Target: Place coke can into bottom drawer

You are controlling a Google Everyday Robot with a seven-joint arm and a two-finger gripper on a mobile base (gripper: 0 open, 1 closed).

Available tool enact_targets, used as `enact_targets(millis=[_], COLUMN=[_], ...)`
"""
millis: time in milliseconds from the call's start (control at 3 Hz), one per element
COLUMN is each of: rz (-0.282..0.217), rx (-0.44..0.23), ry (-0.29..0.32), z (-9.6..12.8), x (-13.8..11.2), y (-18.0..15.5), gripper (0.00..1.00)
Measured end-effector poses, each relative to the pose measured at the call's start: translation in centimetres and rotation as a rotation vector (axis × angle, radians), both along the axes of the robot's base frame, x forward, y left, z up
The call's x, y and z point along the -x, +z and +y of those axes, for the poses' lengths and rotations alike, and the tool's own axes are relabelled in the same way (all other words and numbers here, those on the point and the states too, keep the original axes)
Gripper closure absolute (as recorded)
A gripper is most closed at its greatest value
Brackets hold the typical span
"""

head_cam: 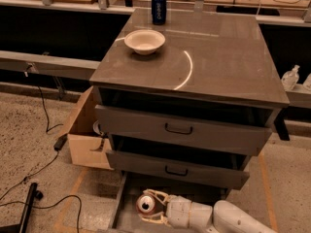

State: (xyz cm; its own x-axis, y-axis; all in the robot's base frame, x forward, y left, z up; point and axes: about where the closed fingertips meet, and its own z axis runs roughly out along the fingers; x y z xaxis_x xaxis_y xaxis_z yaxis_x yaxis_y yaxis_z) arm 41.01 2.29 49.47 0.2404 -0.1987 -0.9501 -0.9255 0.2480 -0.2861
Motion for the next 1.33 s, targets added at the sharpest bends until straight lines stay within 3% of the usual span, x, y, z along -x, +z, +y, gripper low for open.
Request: enact_targets(millis=[667, 1000, 1333], rz=[-0.037, -0.033, -0.008], rx=[0.155, 0.198, 0.213], ry=[-0.053, -0.085, -0.109], z=[-4.3, -6.5, -7.6], x=[-2.5, -3.5, -5.0], y=[-5.7, -9.6, -16.0], gripper=[1.0, 1.0, 1.0])
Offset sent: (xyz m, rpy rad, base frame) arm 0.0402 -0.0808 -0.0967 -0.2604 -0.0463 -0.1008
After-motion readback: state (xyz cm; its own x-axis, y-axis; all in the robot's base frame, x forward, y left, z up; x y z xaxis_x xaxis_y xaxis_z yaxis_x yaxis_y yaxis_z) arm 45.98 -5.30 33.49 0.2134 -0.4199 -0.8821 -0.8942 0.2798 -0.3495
